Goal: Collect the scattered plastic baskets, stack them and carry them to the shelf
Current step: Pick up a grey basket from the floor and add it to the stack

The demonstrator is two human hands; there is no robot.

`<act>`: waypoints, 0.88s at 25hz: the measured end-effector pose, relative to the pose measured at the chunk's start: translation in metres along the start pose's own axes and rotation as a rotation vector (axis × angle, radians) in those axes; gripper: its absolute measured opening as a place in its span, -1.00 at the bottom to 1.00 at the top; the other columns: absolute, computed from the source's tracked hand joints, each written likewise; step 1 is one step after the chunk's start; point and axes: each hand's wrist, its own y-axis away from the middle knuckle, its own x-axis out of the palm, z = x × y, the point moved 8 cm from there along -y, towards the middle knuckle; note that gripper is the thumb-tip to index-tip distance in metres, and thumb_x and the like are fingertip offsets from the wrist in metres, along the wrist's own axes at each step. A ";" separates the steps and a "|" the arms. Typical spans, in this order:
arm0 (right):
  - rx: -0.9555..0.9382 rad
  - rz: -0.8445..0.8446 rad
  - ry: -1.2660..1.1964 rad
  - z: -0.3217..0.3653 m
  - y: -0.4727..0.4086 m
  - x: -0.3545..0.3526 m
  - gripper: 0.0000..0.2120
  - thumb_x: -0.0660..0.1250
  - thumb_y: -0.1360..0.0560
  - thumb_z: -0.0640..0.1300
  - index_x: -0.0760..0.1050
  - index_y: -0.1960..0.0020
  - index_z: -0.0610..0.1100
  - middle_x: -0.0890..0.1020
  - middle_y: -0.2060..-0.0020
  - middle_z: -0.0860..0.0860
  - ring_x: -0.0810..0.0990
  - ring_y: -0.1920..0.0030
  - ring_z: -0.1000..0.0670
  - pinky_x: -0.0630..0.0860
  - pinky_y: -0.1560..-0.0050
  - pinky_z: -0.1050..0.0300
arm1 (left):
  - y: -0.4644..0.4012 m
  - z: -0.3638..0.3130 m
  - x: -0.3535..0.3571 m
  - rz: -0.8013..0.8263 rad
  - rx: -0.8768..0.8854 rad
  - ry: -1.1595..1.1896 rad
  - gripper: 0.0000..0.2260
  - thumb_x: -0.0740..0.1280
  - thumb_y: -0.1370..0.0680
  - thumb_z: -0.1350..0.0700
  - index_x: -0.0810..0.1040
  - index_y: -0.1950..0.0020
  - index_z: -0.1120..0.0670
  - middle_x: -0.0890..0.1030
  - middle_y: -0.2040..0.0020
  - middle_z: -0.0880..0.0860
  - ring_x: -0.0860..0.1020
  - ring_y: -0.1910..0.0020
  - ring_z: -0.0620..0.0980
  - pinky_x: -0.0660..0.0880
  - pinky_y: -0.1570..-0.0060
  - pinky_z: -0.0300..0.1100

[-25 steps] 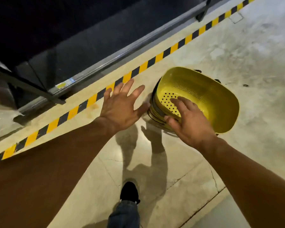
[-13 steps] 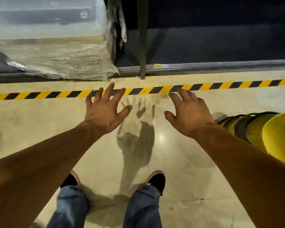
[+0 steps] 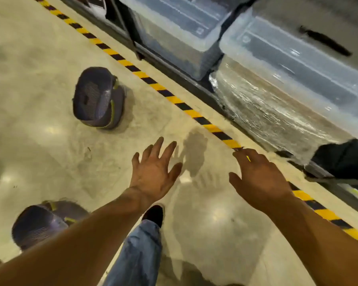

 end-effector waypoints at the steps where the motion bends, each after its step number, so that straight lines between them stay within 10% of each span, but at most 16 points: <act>1: -0.060 -0.011 0.020 0.035 -0.021 -0.007 -0.44 0.24 -0.57 0.12 0.28 -0.50 -0.07 0.36 -0.44 -0.10 0.41 -0.33 -0.18 0.44 -0.20 -0.07 | 0.004 0.038 -0.004 -0.006 -0.074 0.028 -0.42 -0.05 -0.60 -0.33 0.03 -0.60 -0.20 0.03 -0.64 0.01 0.17 -0.53 0.14 0.10 -0.43 0.24; 11: -0.578 0.145 0.221 0.370 -0.117 0.028 -0.45 0.18 -0.59 0.14 0.21 -0.53 0.00 0.30 -0.49 -0.02 0.38 -0.37 -0.10 0.39 -0.23 -0.01 | 0.139 0.330 0.013 -0.137 -0.759 0.395 -0.43 0.01 -0.61 -0.30 0.08 -0.60 -0.17 0.07 -0.63 0.06 0.16 -0.53 0.17 0.08 -0.44 0.24; 22: -1.025 0.366 0.338 0.675 -0.120 0.093 -0.57 0.17 -0.59 0.10 0.36 -0.41 -0.01 0.48 -0.30 0.00 0.49 -0.21 -0.05 0.46 -0.10 0.04 | 0.254 0.454 0.069 -0.206 -1.316 0.767 -0.48 0.09 -0.63 -0.24 0.08 -0.58 -0.24 0.11 -0.60 0.00 0.24 -0.50 0.07 0.16 -0.44 0.14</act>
